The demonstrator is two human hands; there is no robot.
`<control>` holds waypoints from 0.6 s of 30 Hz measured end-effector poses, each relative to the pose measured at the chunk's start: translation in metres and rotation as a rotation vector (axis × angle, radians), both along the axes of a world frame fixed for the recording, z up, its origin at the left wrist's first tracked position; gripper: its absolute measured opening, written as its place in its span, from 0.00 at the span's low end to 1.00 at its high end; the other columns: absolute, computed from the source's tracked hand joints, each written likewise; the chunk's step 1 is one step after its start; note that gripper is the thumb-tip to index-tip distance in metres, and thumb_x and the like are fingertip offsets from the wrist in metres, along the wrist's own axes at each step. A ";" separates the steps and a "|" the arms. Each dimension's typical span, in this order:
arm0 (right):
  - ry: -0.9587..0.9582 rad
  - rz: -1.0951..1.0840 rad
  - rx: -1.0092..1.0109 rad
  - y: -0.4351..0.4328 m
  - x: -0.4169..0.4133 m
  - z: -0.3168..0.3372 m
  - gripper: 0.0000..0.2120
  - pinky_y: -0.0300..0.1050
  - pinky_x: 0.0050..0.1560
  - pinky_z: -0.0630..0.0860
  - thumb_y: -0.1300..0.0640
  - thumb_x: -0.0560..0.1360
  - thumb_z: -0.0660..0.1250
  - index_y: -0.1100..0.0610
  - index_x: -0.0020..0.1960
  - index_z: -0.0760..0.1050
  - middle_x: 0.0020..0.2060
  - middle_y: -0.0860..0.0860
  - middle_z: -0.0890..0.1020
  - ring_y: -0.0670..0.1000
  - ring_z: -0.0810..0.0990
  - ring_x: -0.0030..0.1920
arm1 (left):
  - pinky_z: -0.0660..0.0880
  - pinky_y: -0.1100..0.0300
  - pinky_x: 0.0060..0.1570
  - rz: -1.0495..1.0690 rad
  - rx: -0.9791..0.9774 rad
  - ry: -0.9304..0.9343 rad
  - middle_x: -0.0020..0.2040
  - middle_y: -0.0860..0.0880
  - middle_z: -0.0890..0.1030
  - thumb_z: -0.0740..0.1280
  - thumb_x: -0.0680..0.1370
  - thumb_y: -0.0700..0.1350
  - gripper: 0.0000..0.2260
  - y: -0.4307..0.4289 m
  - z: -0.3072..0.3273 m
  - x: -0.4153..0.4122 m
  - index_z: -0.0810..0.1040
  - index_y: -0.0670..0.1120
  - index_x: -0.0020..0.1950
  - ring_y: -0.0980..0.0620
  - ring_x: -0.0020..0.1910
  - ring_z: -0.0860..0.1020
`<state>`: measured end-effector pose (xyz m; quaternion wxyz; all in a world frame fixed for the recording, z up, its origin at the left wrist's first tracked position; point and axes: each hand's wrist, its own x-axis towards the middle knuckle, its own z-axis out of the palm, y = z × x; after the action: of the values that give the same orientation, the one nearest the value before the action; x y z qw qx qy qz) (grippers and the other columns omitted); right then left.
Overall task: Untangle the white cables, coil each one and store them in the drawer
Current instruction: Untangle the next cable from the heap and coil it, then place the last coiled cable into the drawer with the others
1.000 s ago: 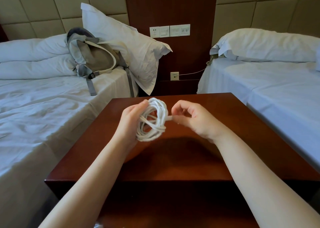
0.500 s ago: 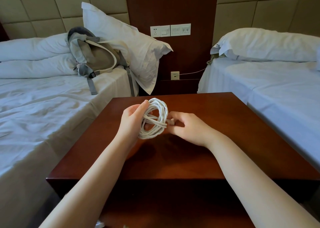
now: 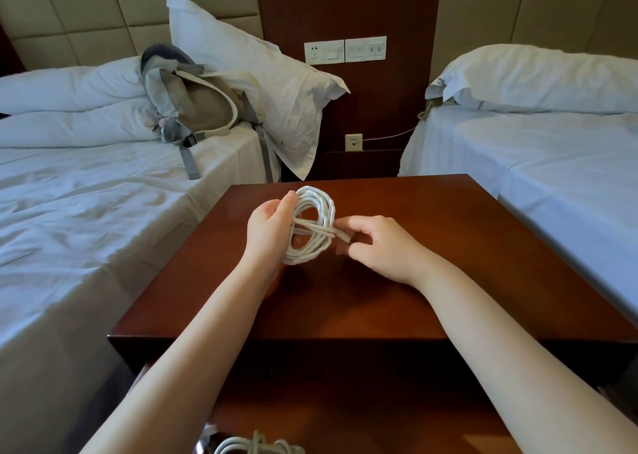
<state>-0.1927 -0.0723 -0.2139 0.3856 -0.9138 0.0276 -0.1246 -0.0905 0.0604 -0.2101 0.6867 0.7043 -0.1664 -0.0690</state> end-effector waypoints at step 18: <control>-0.382 -0.145 -0.007 0.059 -0.015 0.001 0.08 0.40 0.40 0.77 0.52 0.77 0.66 0.56 0.49 0.80 0.38 0.46 0.82 0.44 0.79 0.40 | 0.72 0.56 0.40 0.124 0.168 -0.281 0.41 0.43 0.77 0.57 0.81 0.48 0.16 0.042 0.014 -0.036 0.76 0.36 0.49 0.49 0.40 0.75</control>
<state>-0.2077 -0.0131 -0.2132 0.3708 -0.8704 0.0192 -0.3232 -0.1264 0.1026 -0.1962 0.5981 0.7710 -0.2106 0.0590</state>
